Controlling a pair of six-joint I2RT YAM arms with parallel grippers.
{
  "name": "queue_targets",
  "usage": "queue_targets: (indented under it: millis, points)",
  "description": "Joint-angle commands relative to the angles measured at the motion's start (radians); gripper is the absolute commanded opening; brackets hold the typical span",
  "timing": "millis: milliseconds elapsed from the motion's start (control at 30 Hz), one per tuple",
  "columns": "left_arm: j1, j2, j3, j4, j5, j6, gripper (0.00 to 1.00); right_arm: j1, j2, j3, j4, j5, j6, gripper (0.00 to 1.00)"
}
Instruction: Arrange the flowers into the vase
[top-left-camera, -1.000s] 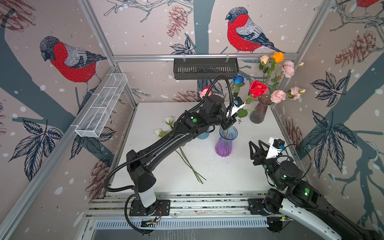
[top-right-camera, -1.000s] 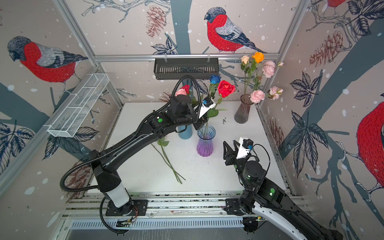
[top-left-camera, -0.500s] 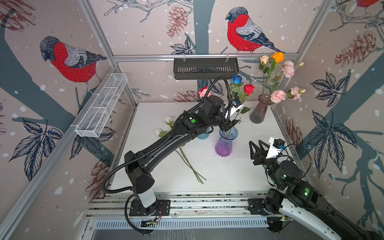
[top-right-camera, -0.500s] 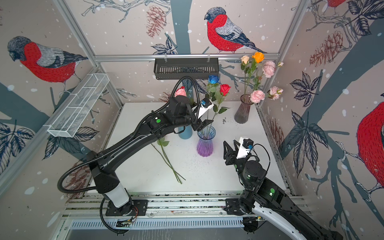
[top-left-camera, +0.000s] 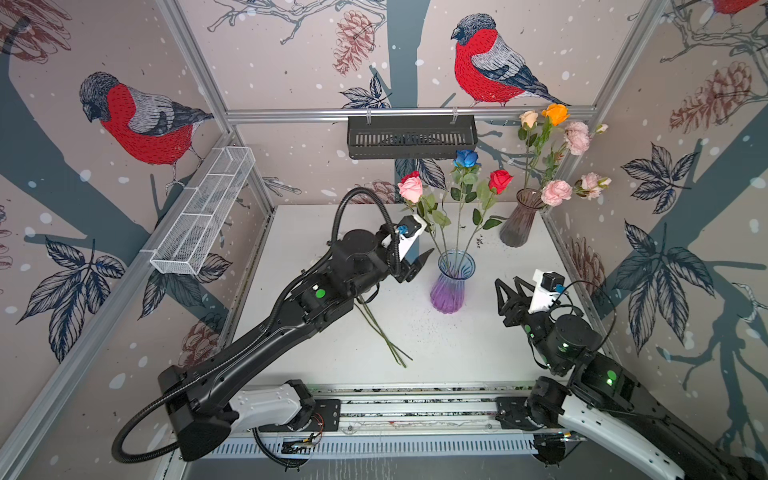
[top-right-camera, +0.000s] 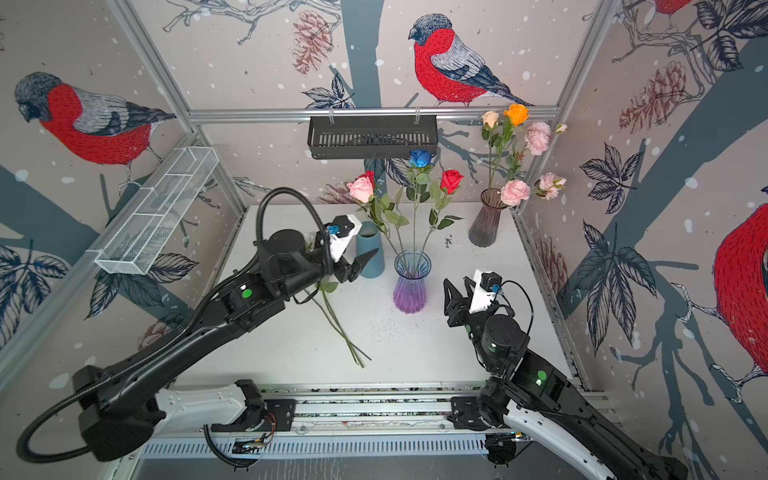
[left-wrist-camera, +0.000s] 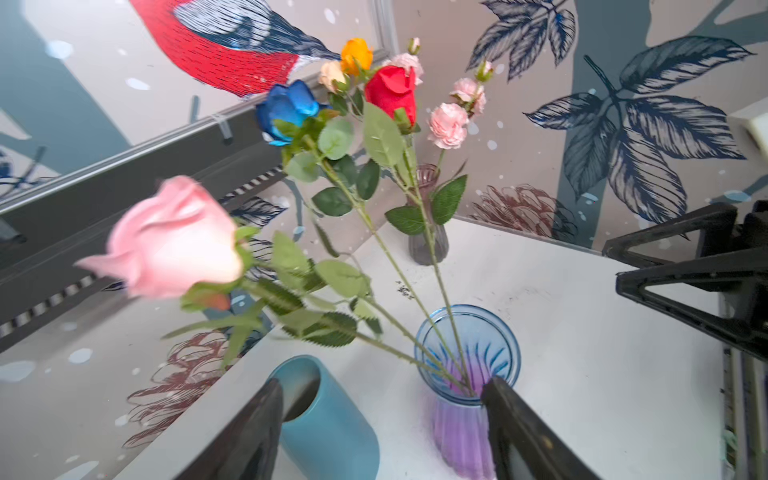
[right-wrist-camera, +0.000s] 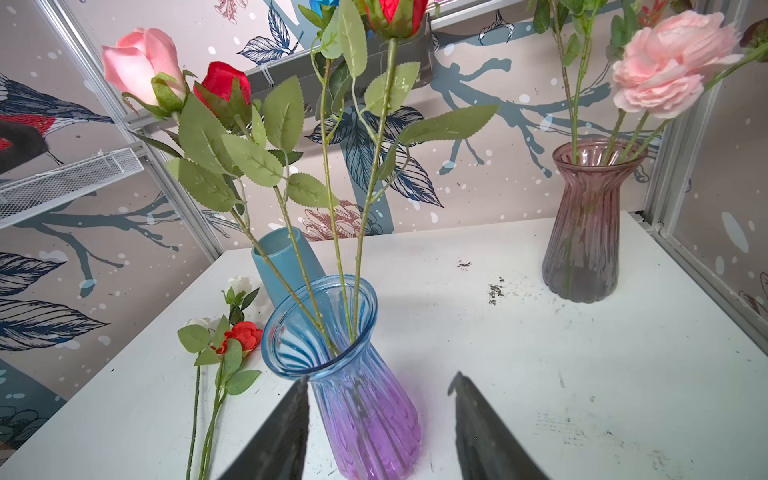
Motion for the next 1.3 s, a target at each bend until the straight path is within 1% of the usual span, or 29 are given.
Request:
queue_targets:
  millis: [0, 100, 200, 233, 300, 400, 467, 500, 533, 567, 667, 767, 900, 1000, 1100, 1267]
  points:
    - [0.021, -0.114, -0.125, 0.284, -0.103, -0.007, 0.76, 0.0, 0.033, 0.011, 0.064, -0.048, -0.025, 0.56]
    - [0.025, -0.197, -0.246, 0.406, -0.171, 0.0, 0.76, 0.0, 0.083, 0.012, 0.132, -0.102, -0.041, 0.56]
    - [0.027, -0.228, -0.285, 0.443, -0.206, -0.004, 0.77, -0.001, 0.148, 0.024, 0.171, -0.154, -0.055, 0.58]
    - [0.027, -0.229, -0.286, 0.442, -0.213, -0.001, 0.77, 0.0, 0.168, 0.028, 0.174, -0.166, -0.059, 0.61]
    - [0.027, -0.227, -0.286, 0.443, -0.231, 0.006, 0.78, -0.002, 0.209, 0.034, 0.169, -0.173, -0.058, 0.73]
    - [0.027, -0.219, -0.276, 0.42, -0.229, 0.009, 0.78, -0.002, 0.243, 0.024, 0.16, -0.167, -0.053, 0.85]
    - [0.027, -0.223, -0.275, 0.416, -0.23, 0.006, 0.79, -0.002, 0.252, 0.006, 0.168, -0.176, -0.052, 0.89]
    - [0.027, -0.228, -0.278, 0.421, -0.229, 0.003, 0.79, -0.002, 0.254, -0.007, 0.178, -0.183, -0.049, 0.93]
    - [0.027, -0.232, -0.282, 0.427, -0.229, 0.001, 0.79, -0.002, 0.257, -0.02, 0.192, -0.187, -0.047, 0.95]
    - [0.028, -0.237, -0.286, 0.431, -0.228, 0.0, 0.79, -0.003, 0.26, -0.037, 0.211, -0.188, -0.044, 0.99]
    - [0.028, -0.242, -0.286, 0.432, -0.222, -0.001, 0.79, -0.013, 0.277, -0.09, 0.29, -0.186, -0.046, 0.99]
    - [0.028, -0.246, -0.283, 0.428, -0.222, 0.0, 0.79, -0.053, 0.316, -0.126, 0.367, -0.204, -0.033, 0.99]
    - [0.03, -0.255, -0.283, 0.427, -0.215, -0.005, 0.8, -0.14, 0.404, -0.125, 0.419, -0.307, -0.009, 0.99]
    - [0.033, -0.257, -0.28, 0.422, -0.201, -0.012, 0.8, -0.181, 0.469, -0.121, 0.474, -0.368, -0.016, 0.99]
    - [0.038, -0.257, -0.278, 0.419, -0.197, -0.013, 0.8, -0.198, 0.531, -0.107, 0.516, -0.406, -0.034, 0.99]
    - [0.046, -0.257, -0.274, 0.413, -0.19, -0.016, 0.8, -0.201, 0.648, -0.06, 0.531, -0.443, -0.043, 0.99]
